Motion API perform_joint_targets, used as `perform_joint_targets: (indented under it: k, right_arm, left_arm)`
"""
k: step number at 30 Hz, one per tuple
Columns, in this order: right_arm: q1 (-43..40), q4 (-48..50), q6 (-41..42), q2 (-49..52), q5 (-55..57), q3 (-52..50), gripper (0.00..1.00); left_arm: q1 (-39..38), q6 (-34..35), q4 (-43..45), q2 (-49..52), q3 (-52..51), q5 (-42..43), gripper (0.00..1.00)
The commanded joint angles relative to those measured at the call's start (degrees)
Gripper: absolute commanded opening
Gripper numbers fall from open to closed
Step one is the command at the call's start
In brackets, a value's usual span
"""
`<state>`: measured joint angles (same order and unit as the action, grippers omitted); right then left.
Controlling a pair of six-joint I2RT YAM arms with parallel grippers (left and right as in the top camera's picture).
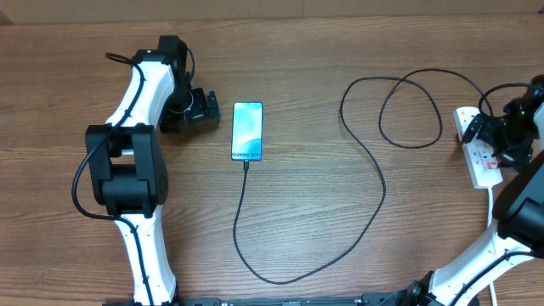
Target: Plug charger to phone and switch on socket
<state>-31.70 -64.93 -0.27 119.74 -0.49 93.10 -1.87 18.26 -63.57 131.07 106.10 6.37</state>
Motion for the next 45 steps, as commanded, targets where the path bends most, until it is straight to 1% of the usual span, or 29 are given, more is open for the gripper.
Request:
perform_joint_targets:
  k: [1,9,45]
  right_arm:
    - [-0.6,7.4,3.0,-0.2,4.3,0.7,1.00]
    - [-0.6,11.4,3.0,-0.2,4.3,0.7,1.00]
    - [-0.6,11.4,3.0,-0.2,4.3,0.7,1.00]
  left_arm:
    - [-0.4,0.0,0.0,-0.1,0.0,-0.2,1.00]
    - [-0.4,0.0,0.0,-0.1,0.0,-0.2,1.00]
    - [-0.4,0.0,0.0,-0.1,0.0,-0.2,1.00]
